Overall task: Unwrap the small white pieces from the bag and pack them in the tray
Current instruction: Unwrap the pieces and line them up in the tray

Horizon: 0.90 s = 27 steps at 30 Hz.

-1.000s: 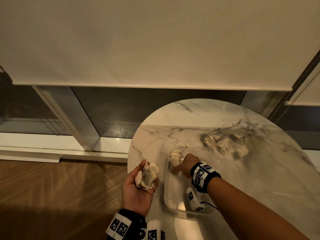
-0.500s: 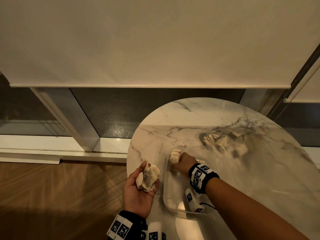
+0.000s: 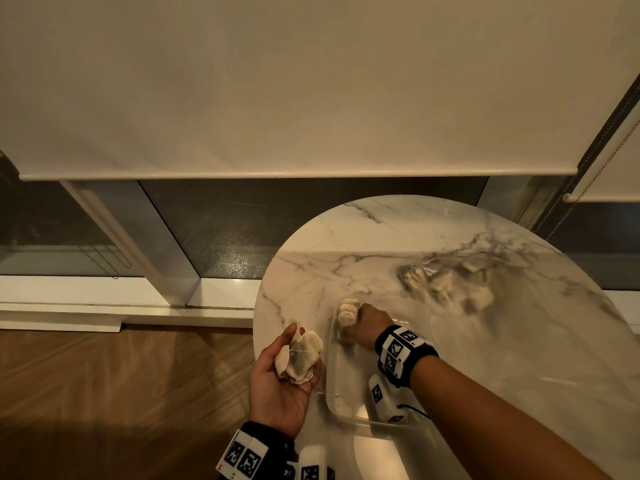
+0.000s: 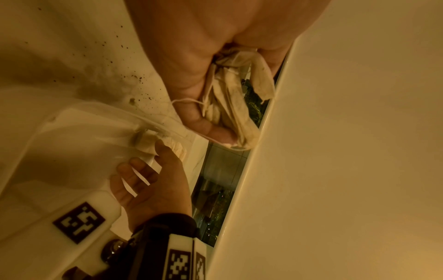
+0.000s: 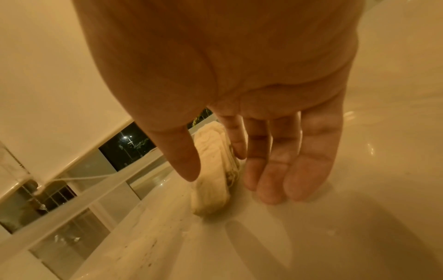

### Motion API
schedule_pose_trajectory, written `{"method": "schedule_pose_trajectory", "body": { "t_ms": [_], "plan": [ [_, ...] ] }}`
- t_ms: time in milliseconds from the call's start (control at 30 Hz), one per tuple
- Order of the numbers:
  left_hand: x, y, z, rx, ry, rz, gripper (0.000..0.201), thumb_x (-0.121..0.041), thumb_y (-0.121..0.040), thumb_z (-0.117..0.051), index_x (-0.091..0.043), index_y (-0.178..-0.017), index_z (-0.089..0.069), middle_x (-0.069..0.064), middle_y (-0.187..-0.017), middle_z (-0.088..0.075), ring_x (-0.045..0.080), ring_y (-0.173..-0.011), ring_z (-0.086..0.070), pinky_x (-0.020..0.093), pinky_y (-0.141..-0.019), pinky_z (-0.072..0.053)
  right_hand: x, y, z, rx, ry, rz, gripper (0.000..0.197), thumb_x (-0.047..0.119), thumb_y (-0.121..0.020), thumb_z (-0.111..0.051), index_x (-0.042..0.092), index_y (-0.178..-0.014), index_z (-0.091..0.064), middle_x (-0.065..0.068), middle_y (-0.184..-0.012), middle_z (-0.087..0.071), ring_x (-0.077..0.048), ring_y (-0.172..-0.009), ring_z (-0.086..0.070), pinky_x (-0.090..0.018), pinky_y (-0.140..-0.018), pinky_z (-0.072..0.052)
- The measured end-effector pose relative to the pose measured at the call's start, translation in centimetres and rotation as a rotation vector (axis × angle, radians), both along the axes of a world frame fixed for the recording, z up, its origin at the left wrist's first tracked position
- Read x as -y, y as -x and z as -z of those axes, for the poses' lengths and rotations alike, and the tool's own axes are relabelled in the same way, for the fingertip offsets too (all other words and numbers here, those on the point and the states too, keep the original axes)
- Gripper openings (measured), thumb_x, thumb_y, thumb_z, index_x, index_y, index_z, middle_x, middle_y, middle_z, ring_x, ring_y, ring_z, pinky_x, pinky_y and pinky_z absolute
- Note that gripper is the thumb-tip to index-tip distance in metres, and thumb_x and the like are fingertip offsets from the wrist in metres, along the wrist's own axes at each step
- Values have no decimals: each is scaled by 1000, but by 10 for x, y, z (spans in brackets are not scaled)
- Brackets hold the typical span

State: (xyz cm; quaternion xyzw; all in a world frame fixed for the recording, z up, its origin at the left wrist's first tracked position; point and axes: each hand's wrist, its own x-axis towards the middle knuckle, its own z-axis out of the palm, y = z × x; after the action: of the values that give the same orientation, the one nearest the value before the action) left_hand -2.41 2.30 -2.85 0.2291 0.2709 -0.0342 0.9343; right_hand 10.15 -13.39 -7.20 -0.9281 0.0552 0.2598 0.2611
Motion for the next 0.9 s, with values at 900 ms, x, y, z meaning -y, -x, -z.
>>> {"method": "schedule_pose_trajectory", "body": {
  "t_ms": [900],
  "plan": [
    [32, -1, -5, -6, -30, 64, 38, -23, -85, -61, -11, -120, -68, 19, -110, -72, 30, -96, -70, 37, -77, -54, 5, 108, -100, 531, -432, -144, 32, 62, -76, -64, 30, -78, -69, 12, -71, -61, -3, -67, -57, -30, -62, -52]
  ]
}}
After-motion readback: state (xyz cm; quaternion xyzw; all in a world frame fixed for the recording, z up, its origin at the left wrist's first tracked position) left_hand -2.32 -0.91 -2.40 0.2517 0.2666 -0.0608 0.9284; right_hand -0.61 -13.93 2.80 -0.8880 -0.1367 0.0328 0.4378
